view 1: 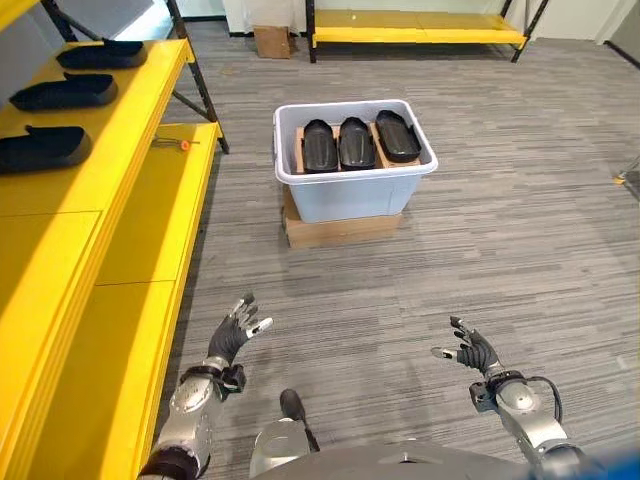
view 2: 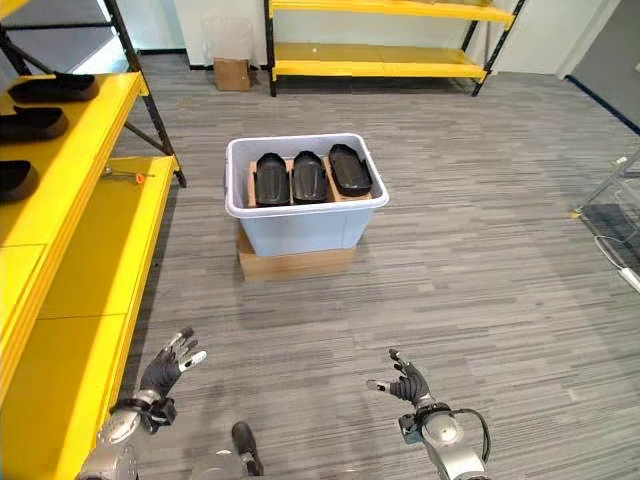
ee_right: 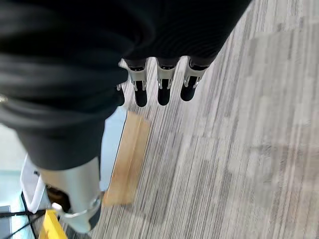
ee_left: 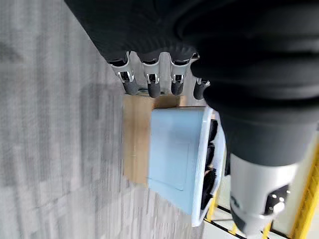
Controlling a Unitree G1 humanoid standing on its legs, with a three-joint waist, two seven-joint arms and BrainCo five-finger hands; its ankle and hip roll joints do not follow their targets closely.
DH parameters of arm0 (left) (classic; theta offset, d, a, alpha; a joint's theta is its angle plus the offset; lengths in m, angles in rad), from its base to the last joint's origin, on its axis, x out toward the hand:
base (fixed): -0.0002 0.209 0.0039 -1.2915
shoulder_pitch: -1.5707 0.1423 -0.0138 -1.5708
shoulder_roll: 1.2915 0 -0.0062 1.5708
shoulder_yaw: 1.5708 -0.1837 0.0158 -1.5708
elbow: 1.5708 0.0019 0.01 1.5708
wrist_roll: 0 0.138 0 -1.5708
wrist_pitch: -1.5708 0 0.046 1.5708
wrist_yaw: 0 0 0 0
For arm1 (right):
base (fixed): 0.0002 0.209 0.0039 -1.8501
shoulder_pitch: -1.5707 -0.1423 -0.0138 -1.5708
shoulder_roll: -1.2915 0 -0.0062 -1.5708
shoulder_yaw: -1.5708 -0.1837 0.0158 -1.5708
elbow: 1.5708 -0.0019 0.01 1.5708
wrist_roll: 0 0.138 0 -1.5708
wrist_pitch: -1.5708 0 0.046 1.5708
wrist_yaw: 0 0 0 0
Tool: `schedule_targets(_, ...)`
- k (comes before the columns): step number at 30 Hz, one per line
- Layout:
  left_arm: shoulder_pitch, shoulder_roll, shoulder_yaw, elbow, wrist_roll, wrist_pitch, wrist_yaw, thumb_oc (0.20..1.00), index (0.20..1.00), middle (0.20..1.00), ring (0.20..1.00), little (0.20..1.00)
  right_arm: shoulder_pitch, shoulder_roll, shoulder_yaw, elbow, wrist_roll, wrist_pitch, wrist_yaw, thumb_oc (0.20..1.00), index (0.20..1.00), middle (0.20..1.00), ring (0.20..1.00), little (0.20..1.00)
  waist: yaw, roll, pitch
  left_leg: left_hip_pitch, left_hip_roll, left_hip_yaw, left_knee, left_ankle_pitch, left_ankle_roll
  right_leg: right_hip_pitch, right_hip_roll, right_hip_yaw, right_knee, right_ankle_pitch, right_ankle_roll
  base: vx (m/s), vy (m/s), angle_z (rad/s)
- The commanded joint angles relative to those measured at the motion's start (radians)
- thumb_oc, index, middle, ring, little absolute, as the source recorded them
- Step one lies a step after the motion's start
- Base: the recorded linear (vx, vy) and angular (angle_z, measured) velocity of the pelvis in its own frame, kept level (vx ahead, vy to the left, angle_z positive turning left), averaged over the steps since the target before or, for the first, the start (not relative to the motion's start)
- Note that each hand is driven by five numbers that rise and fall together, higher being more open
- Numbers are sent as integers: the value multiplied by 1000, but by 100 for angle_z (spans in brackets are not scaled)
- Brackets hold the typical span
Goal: Move parts from the plastic box to the shelf.
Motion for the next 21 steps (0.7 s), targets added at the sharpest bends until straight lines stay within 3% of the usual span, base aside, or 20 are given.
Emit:
schedule_targets(1,37,-13,-25,-44,10,10,-86,1000,1000,1000,1000,1000,-41,-29,-16,-60,-40,-21,37,1000,1000,1000,1000,1000,18,47,-29,-88,43,-111,76,-17,-80,-60,110,34,160,7,-32,494,408,-5)
schedule_targets(4,32,3,-42,-31,24,10,-83,1000,1000,1000,1000,1000,-64,-19,1,-55,-40,-30,38,1000,1000,1000,1000,1000,21,37,-50,-65,-17,-118,47,-58,-31,-98,85,56,297,70,23,280,285,11)
schedule_targets(5,23,12,-54,-19,24,11,-76,1000,1000,1000,1000,1000,-81,-5,17,-58,-43,-36,28,1000,1000,1000,1000,1000,30,27,-59,-55,-72,-134,19,-82,8,-143,77,84,432,154,75,308,355,9)
schedule_targets(6,17,13,-59,-12,35,9,-77,1000,1000,1000,1000,1000,-89,5,26,-65,-44,-31,17,1000,1000,1000,1000,1000,36,23,-66,-45,-93,-132,3,-91,24,-165,67,85,502,208,112,226,280,10)
schedule_targets(8,15,13,-71,-6,35,7,-81,1000,1000,1000,1000,1000,-97,11,32,-77,-32,-22,1,1000,1000,1000,1000,1000,45,34,-68,-32,-109,-130,-1,-105,43,-214,25,61,655,264,123,141,178,11)
schedule_targets(10,16,5,-79,3,25,4,-82,1000,1000,1000,1000,1000,-106,13,40,-79,-28,-18,-7,1000,1000,1000,1000,1000,42,42,-63,-11,-113,-124,-6,-120,55,-260,21,65,734,289,129,187,124,10)
schedule_targets(11,18,-7,-88,8,27,-6,-73,1000,1000,1000,1000,1000,-116,14,50,-76,-32,-19,-21,1000,1000,1000,1000,1000,30,54,-54,21,-108,-128,-16,-130,56,-350,11,57,742,259,111,206,65,4)
schedule_targets(12,18,-9,-89,8,25,-6,-73,1000,1000,1000,1000,1000,-117,14,51,-75,-28,-19,-24,1000,1000,1000,1000,1000,28,56,-52,26,-105,-129,-17,-131,55,-360,11,54,740,250,107,156,-118,-16)
schedule_targets(13,13,-9,-94,-3,15,7,-68,1000,1000,1000,1000,1000,-117,12,46,-85,-22,-18,-29,1000,1000,1000,1000,1000,17,73,-37,47,-68,-129,-20,-116,37,-409,20,18,619,230,58,82,-172,-25)
schedule_targets(14,11,-8,-95,-7,15,14,-68,1000,1000,1000,1000,1000,-114,11,41,-89,-22,-17,-30,1000,1000,1000,1000,1000,14,75,-32,57,-61,-134,-21,-116,29,-409,16,7,565,227,52,215,-375,-33)
schedule_targets(15,7,3,-94,-22,24,38,-82,1000,1000,1000,1000,1000,-95,6,17,-97,6,-14,8,1000,1000,1000,1000,1000,3,61,-15,91,-46,-142,-21,-130,4,-411,-23,-27,318,273,53,236,-303,-11)
schedule_targets(18,13,10,-106,-30,25,58,-105,1000,1000,1000,1000,1000,-78,4,1,-96,4,-26,26,1000,1000,1000,1000,1000,-13,40,1,130,-44,-155,-23,-164,-10,-442,-65,-15,113,372,85,220,-250,2)
schedule_targets(20,16,11,-120,-23,29,63,-119,1000,1000,1000,1000,1000,-73,6,-9,-84,0,-30,28,1000,1000,1000,1000,1000,-20,39,8,153,-38,-170,-26,-182,-13,-476,-82,10,44,405,101,367,-301,27)
schedule_targets(21,39,8,-160,2,84,19,-138,1000,1000,1000,1000,1000,-61,12,-27,-51,-8,-43,22,1000,1000,1000,1000,1000,-31,39,17,191,-12,-186,-24,-205,-23,-489,-80,42,-29,408,112,831,-715,57)
